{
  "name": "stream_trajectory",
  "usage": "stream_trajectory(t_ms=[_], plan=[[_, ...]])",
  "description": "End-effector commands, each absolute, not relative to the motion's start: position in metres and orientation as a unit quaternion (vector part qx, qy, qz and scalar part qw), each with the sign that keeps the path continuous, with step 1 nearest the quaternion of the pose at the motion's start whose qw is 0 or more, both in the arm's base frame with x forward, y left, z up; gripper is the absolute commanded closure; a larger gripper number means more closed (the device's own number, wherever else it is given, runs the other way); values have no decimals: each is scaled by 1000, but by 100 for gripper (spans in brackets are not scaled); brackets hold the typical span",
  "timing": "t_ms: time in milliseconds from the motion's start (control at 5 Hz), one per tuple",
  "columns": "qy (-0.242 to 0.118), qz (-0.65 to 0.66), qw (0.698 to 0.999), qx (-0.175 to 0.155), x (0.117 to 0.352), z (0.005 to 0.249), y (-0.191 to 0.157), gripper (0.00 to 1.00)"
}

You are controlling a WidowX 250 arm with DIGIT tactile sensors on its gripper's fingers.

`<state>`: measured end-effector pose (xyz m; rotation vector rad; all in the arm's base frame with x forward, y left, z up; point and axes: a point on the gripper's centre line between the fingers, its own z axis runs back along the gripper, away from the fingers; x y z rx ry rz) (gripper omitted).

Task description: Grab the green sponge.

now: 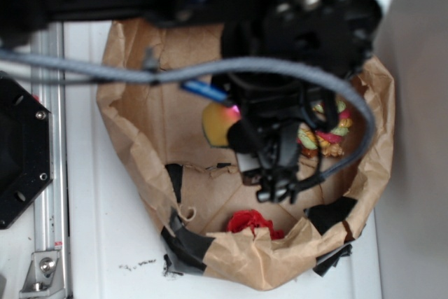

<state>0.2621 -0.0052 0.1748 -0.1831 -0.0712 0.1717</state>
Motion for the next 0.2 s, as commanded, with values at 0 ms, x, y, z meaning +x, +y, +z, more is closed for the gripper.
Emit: stream_trajectory(t_ms=[0], plan=[[-89, 98, 987, -95, 257, 191, 19, 100]])
